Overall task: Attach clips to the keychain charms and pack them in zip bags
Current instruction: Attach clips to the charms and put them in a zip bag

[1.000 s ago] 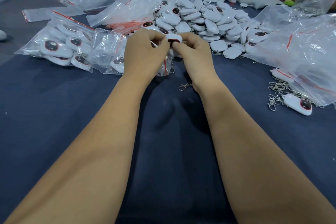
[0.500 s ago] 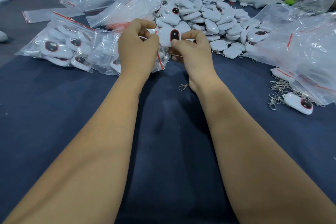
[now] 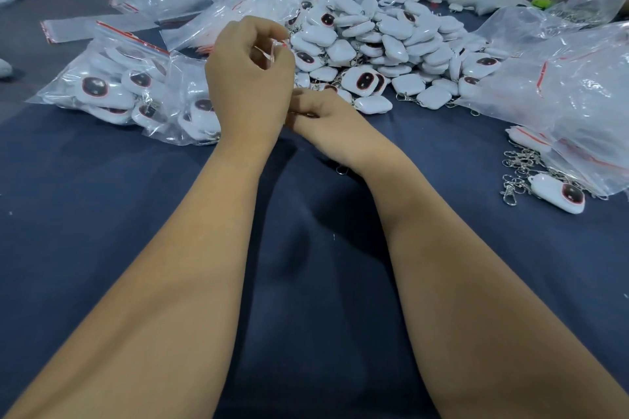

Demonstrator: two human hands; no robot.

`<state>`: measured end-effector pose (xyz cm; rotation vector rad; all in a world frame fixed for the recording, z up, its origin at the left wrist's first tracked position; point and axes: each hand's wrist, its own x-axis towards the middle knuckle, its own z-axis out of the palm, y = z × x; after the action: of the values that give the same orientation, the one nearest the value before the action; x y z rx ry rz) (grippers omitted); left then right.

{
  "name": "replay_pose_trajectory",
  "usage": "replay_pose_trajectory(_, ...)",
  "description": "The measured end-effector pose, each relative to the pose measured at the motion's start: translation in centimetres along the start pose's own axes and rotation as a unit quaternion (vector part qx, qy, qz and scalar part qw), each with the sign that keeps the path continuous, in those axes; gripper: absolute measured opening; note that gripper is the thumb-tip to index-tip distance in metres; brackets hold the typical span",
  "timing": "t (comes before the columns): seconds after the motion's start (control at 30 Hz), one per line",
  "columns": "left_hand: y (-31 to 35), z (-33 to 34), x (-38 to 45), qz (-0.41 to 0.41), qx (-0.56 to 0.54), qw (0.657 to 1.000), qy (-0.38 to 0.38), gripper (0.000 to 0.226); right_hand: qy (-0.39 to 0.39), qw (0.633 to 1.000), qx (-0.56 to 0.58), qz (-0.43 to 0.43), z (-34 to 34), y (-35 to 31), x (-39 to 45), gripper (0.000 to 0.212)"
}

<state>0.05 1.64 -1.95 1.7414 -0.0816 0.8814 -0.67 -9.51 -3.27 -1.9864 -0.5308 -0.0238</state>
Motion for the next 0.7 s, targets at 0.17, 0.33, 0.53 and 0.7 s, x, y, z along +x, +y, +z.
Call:
replay_pose_trajectory(0.17, 0.0, -0.1, 0.1, 0.033, 0.017, 0.999, -0.009, 0.019, 0.072, 0.997, -0.006, 0.014, 0.2, 0.0, 0.2, 0.037)
replay_pose_trajectory(0.33, -1.4, -0.1, 0.7, -0.054, 0.070, 0.995, -0.035, 0.025, 0.271, 0.960, -0.015, 0.076, -1.6, 0.7, 0.3, 0.042)
replay_pose_trajectory(0.53, -1.8, 0.2, 0.2, -0.055, 0.164, 0.982, -0.074, 0.026, 0.243, 0.908, -0.253, 0.231, -3.0, 1.9, -0.2, 0.053)
replay_pose_trajectory(0.7, -1.4, 0.3, 0.1, 0.050, 0.252, 0.962, -0.090, 0.026, 0.203, 0.899, -0.307, 0.237, -2.9, 1.9, -0.1, 0.049)
